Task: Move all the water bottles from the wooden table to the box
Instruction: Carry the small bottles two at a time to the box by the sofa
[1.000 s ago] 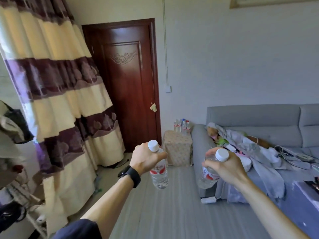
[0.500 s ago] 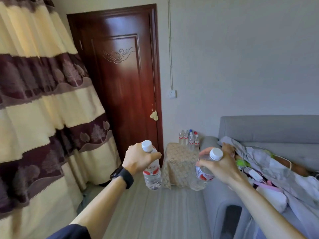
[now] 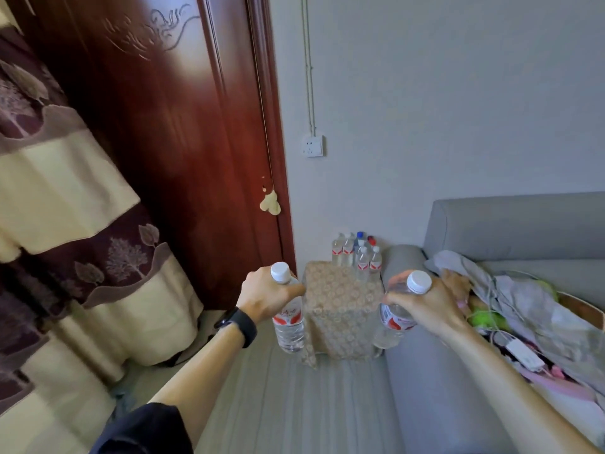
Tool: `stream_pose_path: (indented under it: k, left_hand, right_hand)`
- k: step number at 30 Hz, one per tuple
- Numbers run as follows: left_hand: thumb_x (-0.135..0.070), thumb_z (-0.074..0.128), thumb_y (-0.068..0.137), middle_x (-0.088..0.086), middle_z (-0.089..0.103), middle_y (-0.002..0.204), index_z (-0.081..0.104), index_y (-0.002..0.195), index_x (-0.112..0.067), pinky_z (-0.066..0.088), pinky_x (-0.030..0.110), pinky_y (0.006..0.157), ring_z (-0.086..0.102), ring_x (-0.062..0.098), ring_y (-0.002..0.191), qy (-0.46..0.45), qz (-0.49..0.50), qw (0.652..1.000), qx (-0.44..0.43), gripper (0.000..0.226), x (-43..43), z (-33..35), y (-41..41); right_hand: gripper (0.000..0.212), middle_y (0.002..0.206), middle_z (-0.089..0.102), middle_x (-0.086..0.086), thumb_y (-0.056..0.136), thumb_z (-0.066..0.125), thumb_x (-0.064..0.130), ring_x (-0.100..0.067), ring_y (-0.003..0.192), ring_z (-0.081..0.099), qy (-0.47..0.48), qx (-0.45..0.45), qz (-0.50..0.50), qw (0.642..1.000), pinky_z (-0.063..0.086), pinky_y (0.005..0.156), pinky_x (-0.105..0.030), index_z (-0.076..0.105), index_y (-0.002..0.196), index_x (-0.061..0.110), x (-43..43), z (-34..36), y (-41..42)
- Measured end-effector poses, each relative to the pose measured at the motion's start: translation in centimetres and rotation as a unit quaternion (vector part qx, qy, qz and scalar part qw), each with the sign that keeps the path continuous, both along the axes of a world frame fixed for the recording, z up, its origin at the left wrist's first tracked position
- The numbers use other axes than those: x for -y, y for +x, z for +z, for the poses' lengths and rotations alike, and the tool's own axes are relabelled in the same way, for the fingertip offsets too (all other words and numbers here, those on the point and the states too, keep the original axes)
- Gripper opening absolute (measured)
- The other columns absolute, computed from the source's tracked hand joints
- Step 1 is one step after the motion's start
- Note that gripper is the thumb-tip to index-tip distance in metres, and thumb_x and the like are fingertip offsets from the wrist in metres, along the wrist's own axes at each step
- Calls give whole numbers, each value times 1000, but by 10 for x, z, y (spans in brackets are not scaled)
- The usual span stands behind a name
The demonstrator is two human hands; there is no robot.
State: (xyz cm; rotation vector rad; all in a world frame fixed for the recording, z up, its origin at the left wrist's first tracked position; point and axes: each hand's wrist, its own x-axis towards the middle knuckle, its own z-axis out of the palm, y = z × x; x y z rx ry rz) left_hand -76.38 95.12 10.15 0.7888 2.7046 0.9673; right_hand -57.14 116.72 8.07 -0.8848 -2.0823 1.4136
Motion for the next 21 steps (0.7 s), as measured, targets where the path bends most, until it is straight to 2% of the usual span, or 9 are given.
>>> stream_pose_path:
  k: [6,9,11,13,15,17,19,21]
  left_hand:
    - [-53,70,64,-11,71,75,72,75,-30,59,37,74,66,11,77,-12,6,999,31,26,-114,-46,-102]
    - [-53,69,64,-10,71,77,73,77,-30,59,36,75,67,14,80,-20,20,998,51,27,-159,-63,-150]
    - [-52,69,64,-11,71,79,72,78,-30,59,35,74,67,14,81,-33,19,997,66,26,-183,-74,-180]
    - [-50,71,66,-12,71,79,71,78,-30,59,32,70,67,10,79,-45,17,995,83,24,-207,-90,-211]
    - [-50,71,65,-13,72,78,71,78,-30,58,28,66,67,7,77,-54,17,993,103,24,-229,-109,-241]
    - [-50,71,65,-14,71,77,71,79,-32,55,25,64,66,5,76,-62,9,991,115,23,-251,-128,-271]
    - [-48,74,65,-17,70,76,71,80,-34,54,23,63,65,1,75,-55,0,989,134,21,-270,-148,-296]
    - [-45,77,67,-16,71,77,71,81,-34,57,27,69,66,1,78,-49,-15,986,156,19,-292,-168,-329]
  right_hand:
    - [24,76,73,19,59,85,28,5,69,65,-4,32,-4,999,49,63,-22,73,77,39,-117,-30,-108]
    - [28,73,72,20,50,79,40,10,64,62,-23,58,-5,998,44,53,-14,74,78,37,-166,-41,-162]
    - [30,71,70,19,51,77,42,11,60,60,-29,80,2,996,40,46,-7,75,79,31,-192,-51,-196]
    - [23,71,70,20,57,81,37,9,63,61,-31,101,16,994,42,50,-9,74,79,32,-214,-65,-229]
    - [21,73,72,18,60,83,29,3,67,64,-47,105,17,993,49,60,-20,72,78,33,-233,-82,-261]
    - [21,74,72,15,59,84,27,3,66,64,-43,114,24,992,51,62,-25,71,76,30,-250,-101,-292]
    - [21,74,72,16,58,84,29,4,66,64,-44,122,26,991,50,61,-24,71,75,29,-262,-118,-317]
    - [22,76,72,18,58,83,32,6,69,64,-51,133,18,990,48,61,-21,72,76,31,-276,-138,-346]
